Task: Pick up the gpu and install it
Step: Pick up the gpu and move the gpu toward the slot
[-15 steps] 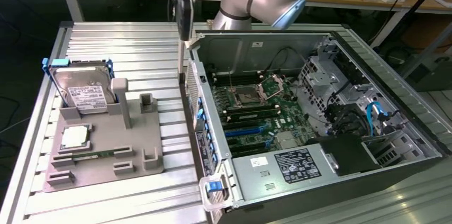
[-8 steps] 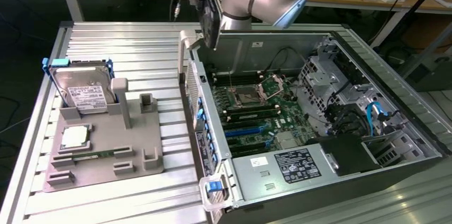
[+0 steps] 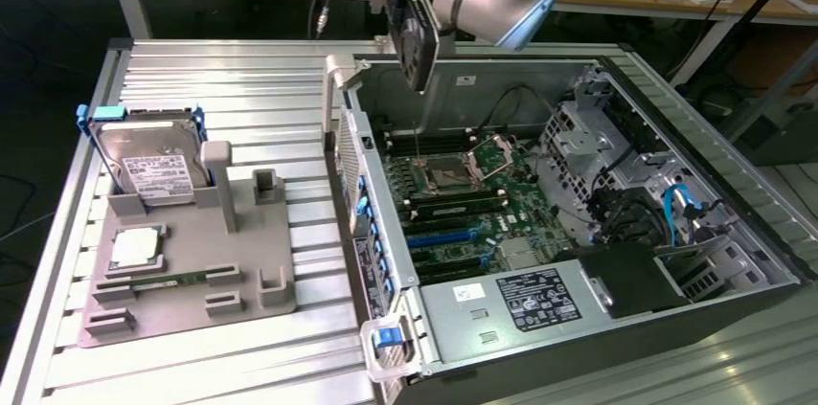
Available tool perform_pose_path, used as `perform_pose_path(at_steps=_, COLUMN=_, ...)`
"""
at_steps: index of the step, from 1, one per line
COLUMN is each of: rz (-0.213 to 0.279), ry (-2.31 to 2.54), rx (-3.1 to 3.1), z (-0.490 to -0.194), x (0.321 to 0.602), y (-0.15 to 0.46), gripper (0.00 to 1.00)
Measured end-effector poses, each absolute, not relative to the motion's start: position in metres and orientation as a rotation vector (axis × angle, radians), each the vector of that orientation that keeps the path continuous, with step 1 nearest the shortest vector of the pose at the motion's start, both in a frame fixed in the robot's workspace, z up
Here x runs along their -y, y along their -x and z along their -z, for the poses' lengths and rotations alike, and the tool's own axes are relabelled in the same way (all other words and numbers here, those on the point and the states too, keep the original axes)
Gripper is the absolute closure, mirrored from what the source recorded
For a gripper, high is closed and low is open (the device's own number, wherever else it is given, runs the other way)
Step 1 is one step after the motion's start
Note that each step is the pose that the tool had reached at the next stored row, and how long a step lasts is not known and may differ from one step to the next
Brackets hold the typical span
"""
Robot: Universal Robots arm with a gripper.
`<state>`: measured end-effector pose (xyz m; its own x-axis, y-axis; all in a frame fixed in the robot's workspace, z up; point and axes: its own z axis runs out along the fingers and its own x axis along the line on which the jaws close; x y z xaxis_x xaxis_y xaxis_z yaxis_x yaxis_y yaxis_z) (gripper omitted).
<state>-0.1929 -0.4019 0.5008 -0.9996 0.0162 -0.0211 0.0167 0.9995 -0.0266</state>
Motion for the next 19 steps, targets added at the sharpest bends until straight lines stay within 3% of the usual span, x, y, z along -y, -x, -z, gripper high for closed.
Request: perform_pose_path(at_steps=19, rz=0.041, ry=-0.026, rx=-3.087, z=-0.496, x=0.402, y=0.123, gripper=0.73)
